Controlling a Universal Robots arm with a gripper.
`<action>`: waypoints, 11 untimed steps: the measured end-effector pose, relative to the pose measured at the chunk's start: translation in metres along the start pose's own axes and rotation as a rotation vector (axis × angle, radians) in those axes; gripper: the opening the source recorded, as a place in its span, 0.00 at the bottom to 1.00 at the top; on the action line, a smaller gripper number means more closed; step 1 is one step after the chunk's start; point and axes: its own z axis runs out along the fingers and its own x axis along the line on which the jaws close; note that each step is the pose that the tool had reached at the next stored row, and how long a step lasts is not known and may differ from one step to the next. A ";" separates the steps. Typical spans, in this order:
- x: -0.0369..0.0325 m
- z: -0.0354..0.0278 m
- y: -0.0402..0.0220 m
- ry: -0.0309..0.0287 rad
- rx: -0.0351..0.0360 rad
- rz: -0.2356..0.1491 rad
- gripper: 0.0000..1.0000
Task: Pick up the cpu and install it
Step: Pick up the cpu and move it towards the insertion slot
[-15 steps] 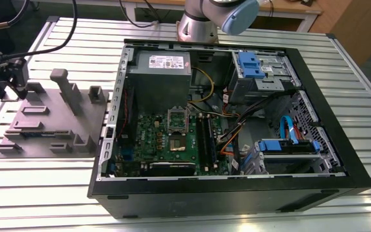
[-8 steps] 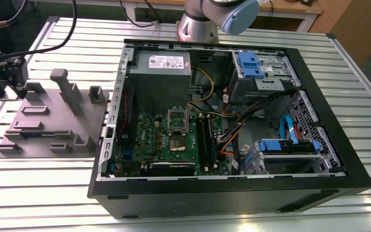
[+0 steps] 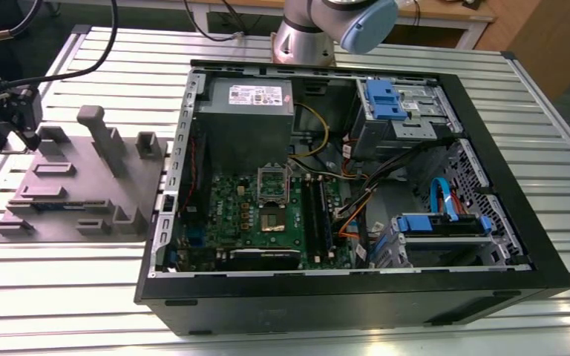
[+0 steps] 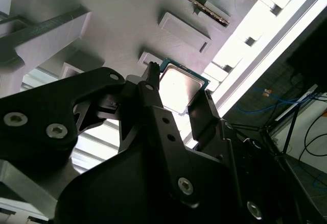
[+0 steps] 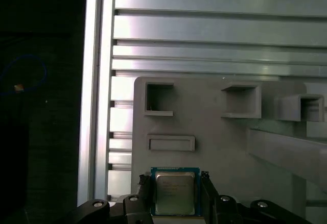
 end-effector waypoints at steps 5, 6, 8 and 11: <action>0.0000 -0.0014 0.0000 0.0002 0.0001 0.000 0.47; 0.0000 -0.0015 0.0001 0.0001 0.0000 0.000 0.47; 0.0000 -0.0020 0.0001 0.0000 0.0000 0.000 0.47; 0.0000 -0.0028 0.0001 0.0000 0.0000 0.000 0.47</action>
